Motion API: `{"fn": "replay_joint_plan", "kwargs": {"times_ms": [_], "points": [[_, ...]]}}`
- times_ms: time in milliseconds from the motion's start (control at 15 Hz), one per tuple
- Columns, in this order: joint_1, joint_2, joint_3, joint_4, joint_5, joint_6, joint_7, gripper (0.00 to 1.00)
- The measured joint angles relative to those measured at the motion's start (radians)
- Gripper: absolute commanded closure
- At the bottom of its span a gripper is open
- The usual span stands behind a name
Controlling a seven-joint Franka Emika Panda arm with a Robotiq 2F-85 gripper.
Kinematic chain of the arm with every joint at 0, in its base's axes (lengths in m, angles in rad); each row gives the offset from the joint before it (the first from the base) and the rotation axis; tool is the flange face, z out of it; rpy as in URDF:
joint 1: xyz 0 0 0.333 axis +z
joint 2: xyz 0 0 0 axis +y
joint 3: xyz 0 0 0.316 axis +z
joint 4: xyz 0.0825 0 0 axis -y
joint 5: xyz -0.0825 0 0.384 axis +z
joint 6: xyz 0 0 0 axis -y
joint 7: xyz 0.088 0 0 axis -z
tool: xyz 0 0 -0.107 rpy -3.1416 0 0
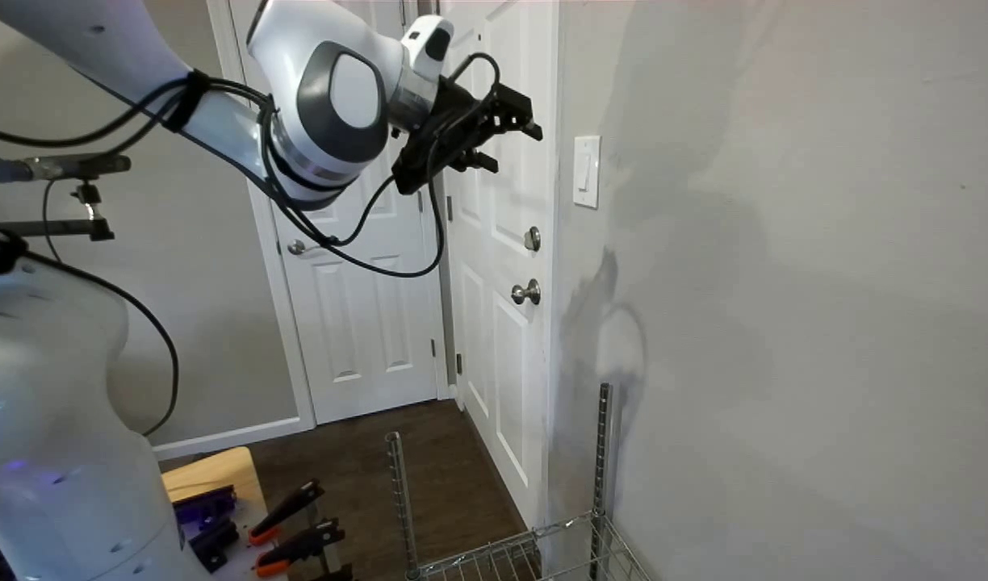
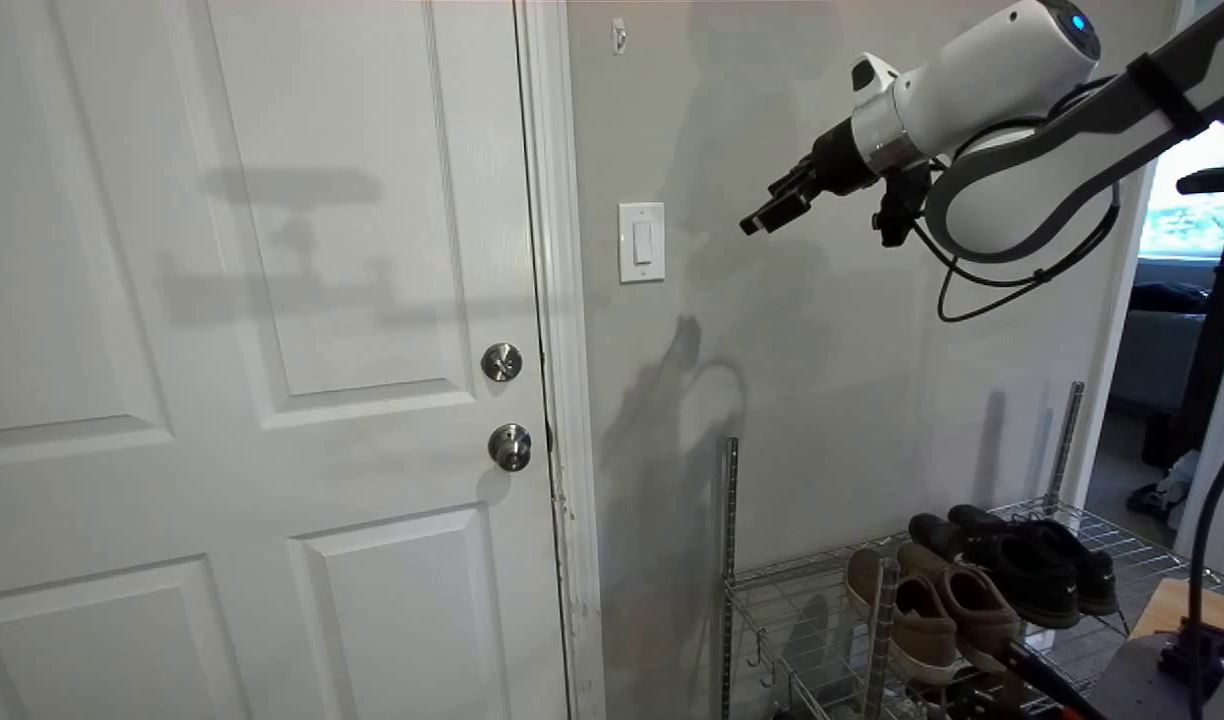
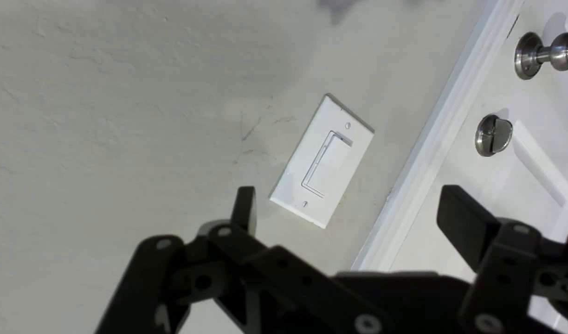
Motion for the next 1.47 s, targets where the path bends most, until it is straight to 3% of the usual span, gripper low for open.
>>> {"fn": "replay_joint_plan", "kwargs": {"times_ms": [733,1467], "points": [[-0.008,0.025,0.007,0.0,0.0,-0.001,0.0,0.0],[-0.051,0.15,0.121,0.052,0.0,-0.001,0.0,0.0]]}}
